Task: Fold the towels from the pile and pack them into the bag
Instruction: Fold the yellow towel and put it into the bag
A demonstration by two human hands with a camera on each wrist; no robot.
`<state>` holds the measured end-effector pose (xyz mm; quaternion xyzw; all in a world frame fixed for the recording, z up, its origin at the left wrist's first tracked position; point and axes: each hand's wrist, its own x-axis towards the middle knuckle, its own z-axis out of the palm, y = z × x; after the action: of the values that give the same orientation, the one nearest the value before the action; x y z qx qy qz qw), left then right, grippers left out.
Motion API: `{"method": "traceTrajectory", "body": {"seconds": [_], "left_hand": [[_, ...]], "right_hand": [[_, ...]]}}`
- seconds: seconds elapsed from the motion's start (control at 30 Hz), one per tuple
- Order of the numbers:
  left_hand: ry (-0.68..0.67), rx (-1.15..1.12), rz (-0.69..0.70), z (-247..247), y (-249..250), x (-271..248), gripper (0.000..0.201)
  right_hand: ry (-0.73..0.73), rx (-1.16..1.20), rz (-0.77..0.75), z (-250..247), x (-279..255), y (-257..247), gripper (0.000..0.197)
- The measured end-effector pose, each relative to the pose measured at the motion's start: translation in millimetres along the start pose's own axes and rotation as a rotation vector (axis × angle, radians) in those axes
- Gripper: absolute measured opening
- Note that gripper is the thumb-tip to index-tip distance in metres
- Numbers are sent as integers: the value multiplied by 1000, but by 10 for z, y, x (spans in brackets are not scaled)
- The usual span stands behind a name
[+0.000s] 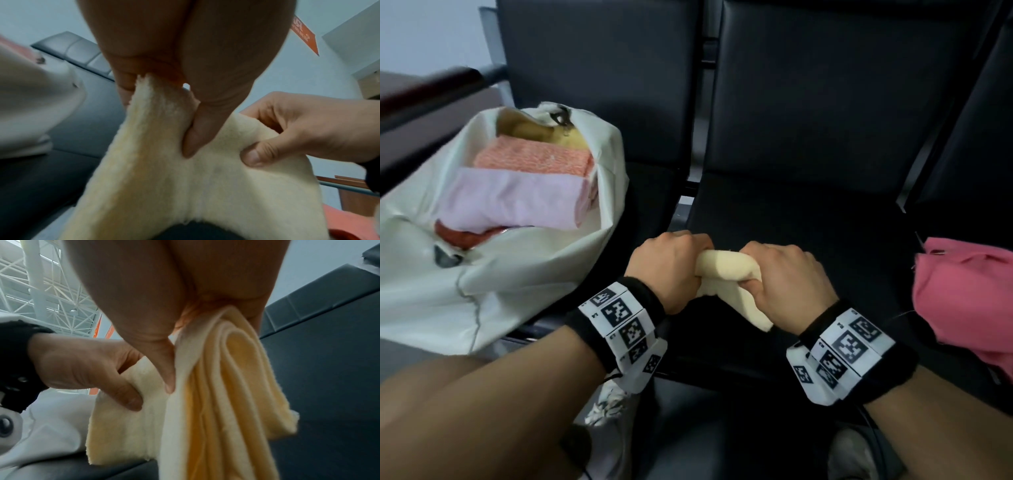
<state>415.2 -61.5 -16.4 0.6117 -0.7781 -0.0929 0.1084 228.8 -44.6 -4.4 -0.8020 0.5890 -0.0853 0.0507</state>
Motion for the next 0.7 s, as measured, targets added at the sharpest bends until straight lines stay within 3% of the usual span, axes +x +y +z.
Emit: {"method": "traceTrajectory", "body": {"seconds": [0.2, 0.5, 0.7], "left_hand": [[134, -11, -26, -335, -259, -148, 34], [392, -7, -117, -1221, -1014, -369, 26], [487, 40, -231, -1659, -1534, -339, 48]], "right_hand": [[81, 25, -96, -208, 126, -451, 26], [256, 36, -295, -571, 604, -1437, 35], [295, 25, -389, -640, 1037, -2026, 42]]}}
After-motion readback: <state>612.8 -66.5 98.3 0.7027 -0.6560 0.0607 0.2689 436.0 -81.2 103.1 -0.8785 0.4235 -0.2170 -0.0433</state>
